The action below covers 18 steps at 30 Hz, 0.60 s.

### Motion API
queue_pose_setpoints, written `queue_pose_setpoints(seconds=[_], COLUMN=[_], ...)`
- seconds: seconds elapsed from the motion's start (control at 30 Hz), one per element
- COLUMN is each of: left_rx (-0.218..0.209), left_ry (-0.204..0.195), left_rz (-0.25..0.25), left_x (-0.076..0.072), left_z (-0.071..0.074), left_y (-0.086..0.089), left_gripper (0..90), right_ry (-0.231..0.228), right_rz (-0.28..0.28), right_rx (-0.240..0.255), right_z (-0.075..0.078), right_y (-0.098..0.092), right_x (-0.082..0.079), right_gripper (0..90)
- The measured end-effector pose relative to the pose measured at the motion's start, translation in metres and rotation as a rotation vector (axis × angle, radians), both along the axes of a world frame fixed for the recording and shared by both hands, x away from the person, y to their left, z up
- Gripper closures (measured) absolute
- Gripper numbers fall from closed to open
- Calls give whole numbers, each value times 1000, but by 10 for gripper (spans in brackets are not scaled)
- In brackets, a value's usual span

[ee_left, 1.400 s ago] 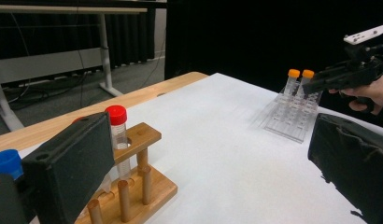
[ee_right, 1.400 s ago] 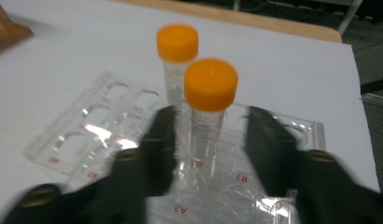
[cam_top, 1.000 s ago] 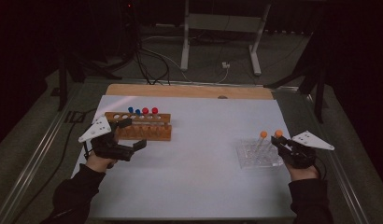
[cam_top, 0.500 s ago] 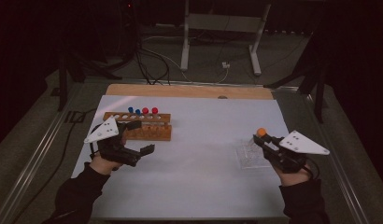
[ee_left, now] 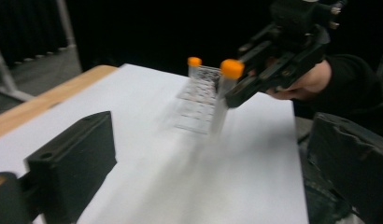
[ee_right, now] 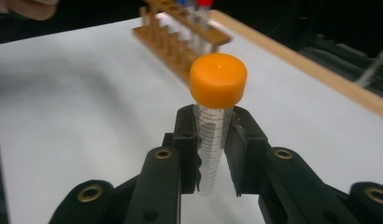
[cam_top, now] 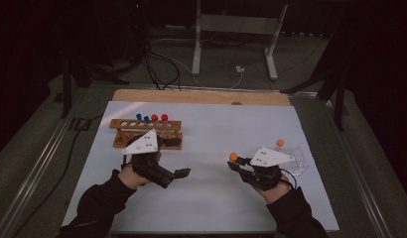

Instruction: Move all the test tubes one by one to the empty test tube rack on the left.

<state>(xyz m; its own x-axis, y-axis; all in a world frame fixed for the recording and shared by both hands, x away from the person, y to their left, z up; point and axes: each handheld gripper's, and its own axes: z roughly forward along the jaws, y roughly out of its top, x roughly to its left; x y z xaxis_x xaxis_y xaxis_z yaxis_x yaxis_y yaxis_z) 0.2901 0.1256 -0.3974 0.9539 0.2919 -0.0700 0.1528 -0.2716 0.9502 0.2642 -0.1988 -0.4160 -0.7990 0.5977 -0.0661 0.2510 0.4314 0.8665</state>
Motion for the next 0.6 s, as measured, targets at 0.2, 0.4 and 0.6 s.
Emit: queue_pose_setpoints(seconds=[0.2,0.4,0.6], left_rx=[27,58,97], left_ry=[1,0,-13], left_rz=[-63,-92,-97], left_x=[-3,-5,-5], left_z=[-8,-22,-30], left_y=[-22,-37,-48], left_gripper=[141,304,475], right_ry=[43,81,93], right_rz=[78,139,164], right_rx=[-15,-30,-28], right_z=[-10,-18,-19], right_y=[21,37,43], right_x=[-3,-6,-8], right_gripper=[748,749,748])
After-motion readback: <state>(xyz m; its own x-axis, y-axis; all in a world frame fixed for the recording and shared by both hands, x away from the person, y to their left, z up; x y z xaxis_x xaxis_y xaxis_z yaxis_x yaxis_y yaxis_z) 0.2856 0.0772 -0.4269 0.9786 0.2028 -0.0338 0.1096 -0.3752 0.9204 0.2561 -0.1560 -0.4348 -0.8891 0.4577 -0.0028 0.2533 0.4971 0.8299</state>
